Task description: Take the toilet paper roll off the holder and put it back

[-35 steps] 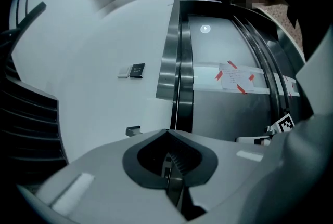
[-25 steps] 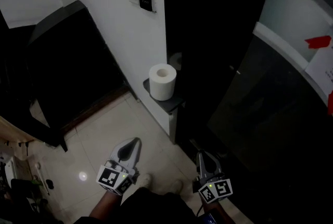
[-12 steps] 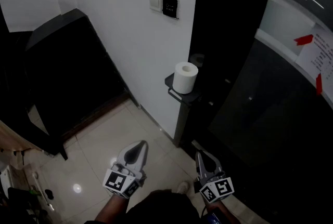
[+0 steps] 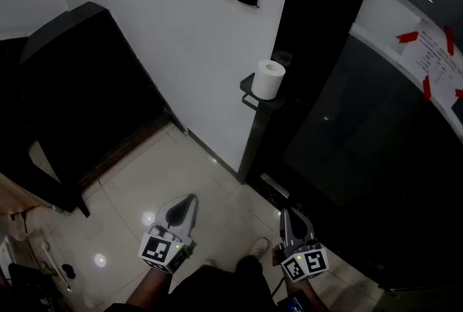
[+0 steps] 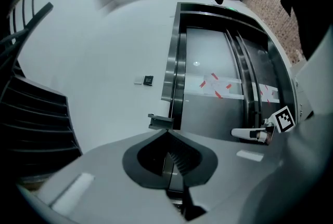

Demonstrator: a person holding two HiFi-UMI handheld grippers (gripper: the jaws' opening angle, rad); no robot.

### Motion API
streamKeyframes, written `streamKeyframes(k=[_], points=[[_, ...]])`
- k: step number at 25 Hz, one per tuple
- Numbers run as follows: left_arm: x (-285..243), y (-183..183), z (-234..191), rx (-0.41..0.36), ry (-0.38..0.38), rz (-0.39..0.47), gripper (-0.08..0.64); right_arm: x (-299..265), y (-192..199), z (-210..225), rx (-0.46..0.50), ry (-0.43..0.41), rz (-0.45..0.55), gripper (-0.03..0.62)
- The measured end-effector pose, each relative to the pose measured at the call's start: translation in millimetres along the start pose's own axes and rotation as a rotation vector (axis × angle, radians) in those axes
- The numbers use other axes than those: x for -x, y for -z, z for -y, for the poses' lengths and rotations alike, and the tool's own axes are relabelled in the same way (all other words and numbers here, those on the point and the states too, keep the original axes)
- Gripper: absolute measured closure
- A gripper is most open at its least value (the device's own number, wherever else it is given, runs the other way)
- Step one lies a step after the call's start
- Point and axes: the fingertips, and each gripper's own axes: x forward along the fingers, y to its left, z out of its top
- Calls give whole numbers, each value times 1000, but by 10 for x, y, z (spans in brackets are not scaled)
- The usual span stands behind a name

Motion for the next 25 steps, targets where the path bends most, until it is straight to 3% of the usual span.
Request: streamKeyframes(k=[10,15,25], points=[[130,-161,118,26,-54,63,558,209,-271,112,48,-2,46,580],[24,-215,398,-5,-19,72,558,254,-320,228,48,-17,53,580],[-51,-159,362,23,-40,56,558,208,-340,230,64,-69,45,581]])
